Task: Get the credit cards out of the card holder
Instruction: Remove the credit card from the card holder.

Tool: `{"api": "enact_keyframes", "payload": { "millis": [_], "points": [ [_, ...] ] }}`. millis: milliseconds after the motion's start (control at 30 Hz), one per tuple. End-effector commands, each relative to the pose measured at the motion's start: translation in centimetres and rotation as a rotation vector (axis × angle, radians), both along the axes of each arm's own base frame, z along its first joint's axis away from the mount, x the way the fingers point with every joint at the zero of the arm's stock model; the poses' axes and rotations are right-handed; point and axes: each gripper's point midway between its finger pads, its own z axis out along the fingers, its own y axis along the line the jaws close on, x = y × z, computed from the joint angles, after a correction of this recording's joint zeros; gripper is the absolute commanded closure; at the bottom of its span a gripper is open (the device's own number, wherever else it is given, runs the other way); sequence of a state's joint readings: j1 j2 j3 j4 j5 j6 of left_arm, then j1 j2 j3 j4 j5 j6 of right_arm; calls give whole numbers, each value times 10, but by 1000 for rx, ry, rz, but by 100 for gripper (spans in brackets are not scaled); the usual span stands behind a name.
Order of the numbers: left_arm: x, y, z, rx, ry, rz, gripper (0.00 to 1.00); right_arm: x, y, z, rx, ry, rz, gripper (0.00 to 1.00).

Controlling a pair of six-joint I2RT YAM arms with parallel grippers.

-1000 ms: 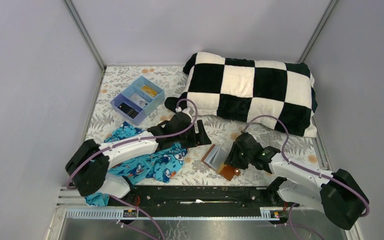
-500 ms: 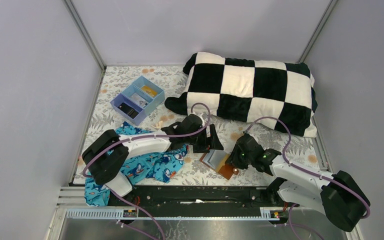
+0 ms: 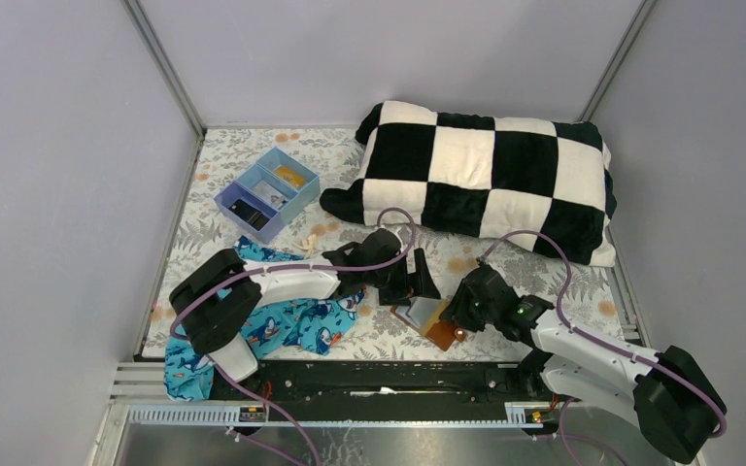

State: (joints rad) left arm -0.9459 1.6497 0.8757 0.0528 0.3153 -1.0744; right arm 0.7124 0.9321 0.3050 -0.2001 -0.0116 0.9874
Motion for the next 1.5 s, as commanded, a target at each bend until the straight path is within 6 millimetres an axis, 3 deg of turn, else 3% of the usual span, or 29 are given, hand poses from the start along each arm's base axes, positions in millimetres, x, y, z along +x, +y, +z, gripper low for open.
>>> {"api": "enact_keyframes", "payload": {
  "millis": [0,133,367,633,767,1033,1300,1467],
  "points": [
    [25,12,23,78,-139,72,7,-7,-12,-10,-49,28,-15,65],
    [26,17,17,125,-149,63,7,-7,-11,-12,-49,36,-16,65],
    [11,3,-4,125,-89,-41,7,-8,-10,-16,-56,49,-11,64],
    [1,-4,-14,150,-68,-83,8,-6,-10,-15,-57,48,-12,64],
    [-2,-9,-7,120,-71,-95,8,-6,-10,-15,-61,48,-7,64],
    [-20,-37,39,-116,-41,-205,9,-5,-10,-13,-65,47,-11,63],
    [-24,-45,27,-147,24,-200,9,-5,-26,0,-103,16,-66,57],
    [-25,-48,33,-176,24,-210,9,0,-39,33,-81,-99,-107,44]
  ]
}}
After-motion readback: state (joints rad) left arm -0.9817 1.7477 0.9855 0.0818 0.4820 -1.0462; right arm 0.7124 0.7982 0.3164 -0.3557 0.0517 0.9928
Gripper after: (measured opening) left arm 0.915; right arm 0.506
